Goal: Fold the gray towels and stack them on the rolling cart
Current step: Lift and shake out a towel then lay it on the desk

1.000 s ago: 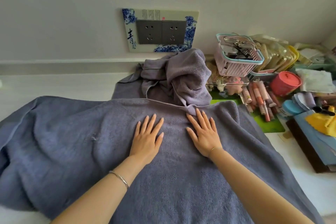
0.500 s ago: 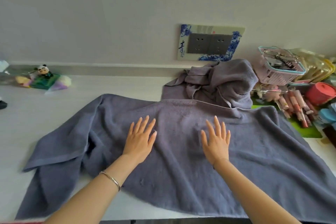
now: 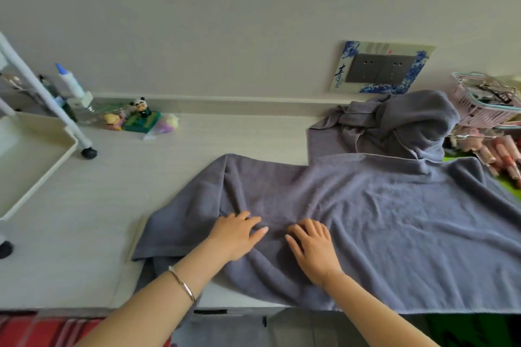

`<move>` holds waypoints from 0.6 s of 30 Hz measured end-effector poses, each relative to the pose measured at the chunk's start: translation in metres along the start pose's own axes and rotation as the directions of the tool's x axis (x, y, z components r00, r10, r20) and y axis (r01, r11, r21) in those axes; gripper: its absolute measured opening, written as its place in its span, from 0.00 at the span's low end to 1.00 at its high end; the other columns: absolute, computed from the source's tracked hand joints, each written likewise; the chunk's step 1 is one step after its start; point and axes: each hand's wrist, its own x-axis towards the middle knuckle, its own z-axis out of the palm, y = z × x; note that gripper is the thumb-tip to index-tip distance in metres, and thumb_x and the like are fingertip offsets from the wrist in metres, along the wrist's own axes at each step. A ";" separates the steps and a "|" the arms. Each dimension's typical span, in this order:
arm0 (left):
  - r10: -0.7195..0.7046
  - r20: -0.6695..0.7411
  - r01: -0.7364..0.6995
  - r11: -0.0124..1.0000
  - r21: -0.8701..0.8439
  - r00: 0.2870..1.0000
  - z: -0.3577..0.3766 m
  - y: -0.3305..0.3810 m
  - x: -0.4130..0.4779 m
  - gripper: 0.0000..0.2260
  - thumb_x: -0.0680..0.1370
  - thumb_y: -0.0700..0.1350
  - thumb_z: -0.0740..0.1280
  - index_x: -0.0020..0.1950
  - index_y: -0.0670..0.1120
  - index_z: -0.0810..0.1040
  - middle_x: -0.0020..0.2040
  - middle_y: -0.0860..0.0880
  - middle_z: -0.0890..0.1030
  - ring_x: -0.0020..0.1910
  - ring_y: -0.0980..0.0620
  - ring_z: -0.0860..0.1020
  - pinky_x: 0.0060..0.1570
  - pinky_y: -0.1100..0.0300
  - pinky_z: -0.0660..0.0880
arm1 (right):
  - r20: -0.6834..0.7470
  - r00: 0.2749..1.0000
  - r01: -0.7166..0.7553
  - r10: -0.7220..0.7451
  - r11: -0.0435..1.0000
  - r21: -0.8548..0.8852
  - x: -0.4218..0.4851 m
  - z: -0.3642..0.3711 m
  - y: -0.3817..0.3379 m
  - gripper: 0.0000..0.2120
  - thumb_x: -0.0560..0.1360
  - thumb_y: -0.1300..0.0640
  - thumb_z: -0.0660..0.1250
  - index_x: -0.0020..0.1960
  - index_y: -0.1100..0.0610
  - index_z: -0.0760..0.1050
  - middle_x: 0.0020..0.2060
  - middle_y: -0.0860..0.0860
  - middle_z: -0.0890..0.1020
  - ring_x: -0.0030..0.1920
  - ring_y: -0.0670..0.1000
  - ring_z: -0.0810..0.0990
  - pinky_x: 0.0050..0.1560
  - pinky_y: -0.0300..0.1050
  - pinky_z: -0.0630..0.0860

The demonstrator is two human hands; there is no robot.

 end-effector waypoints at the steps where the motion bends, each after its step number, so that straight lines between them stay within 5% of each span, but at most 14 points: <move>1: 0.047 -0.022 -0.047 0.999 -0.005 0.999 -0.003 -0.004 -0.007 0.25 0.81 0.62 0.47 0.76 0.54 0.59 0.76 0.50 0.60 0.71 0.46 0.64 0.68 0.51 0.61 | 0.022 1.000 -0.008 0.008 1.000 -0.010 -0.001 -0.002 -0.003 0.17 0.78 0.42 0.51 0.48 0.49 0.76 0.44 0.46 0.74 0.45 0.51 0.73 0.53 0.45 0.69; 5: 0.166 -0.230 -0.166 0.986 0.018 0.959 -0.013 -0.034 -0.027 0.43 0.69 0.71 0.29 0.77 0.52 0.55 0.77 0.50 0.57 0.75 0.49 0.57 0.73 0.54 0.50 | 0.090 0.994 -0.076 0.068 0.993 0.090 0.020 -0.011 -0.029 0.23 0.76 0.39 0.48 0.51 0.51 0.76 0.46 0.45 0.72 0.49 0.50 0.71 0.56 0.44 0.66; 8: 0.082 -0.281 -0.100 0.994 -0.053 0.956 -0.001 -0.072 -0.038 0.43 0.68 0.73 0.34 0.78 0.51 0.49 0.78 0.52 0.51 0.77 0.50 0.52 0.74 0.52 0.46 | 0.166 0.985 -0.095 0.048 0.953 0.289 0.043 -0.012 -0.068 0.14 0.80 0.46 0.55 0.57 0.51 0.74 0.52 0.44 0.75 0.54 0.47 0.71 0.58 0.43 0.67; 12: -0.046 -0.317 -0.005 0.988 -0.157 0.947 0.018 -0.131 -0.062 0.48 0.66 0.78 0.36 0.78 0.51 0.50 0.78 0.54 0.51 0.76 0.51 0.53 0.74 0.55 0.50 | 0.388 0.920 -0.279 0.049 0.779 0.562 0.071 -0.007 -0.130 0.12 0.81 0.48 0.55 0.56 0.51 0.74 0.45 0.46 0.80 0.46 0.48 0.76 0.54 0.46 0.73; 16: -0.120 -0.230 0.043 0.948 -0.315 0.966 0.035 -0.167 -0.085 0.54 0.60 0.83 0.43 0.78 0.51 0.50 0.78 0.54 0.52 0.76 0.54 0.53 0.74 0.60 0.50 | 0.511 0.860 -0.379 -0.011 0.657 0.651 0.089 0.001 -0.163 0.14 0.81 0.50 0.56 0.57 0.53 0.77 0.53 0.44 0.79 0.53 0.41 0.75 0.53 0.26 0.68; 18: -0.149 -0.211 0.050 0.910 -0.411 0.966 0.037 -0.176 -0.097 0.56 0.57 0.83 0.48 0.78 0.51 0.51 0.77 0.55 0.53 0.75 0.56 0.55 0.72 0.64 0.51 | 0.530 0.848 -0.420 -0.007 0.600 0.681 0.102 0.000 -0.179 0.16 0.81 0.50 0.56 0.51 0.55 0.81 0.50 0.46 0.81 0.52 0.42 0.77 0.53 0.28 0.71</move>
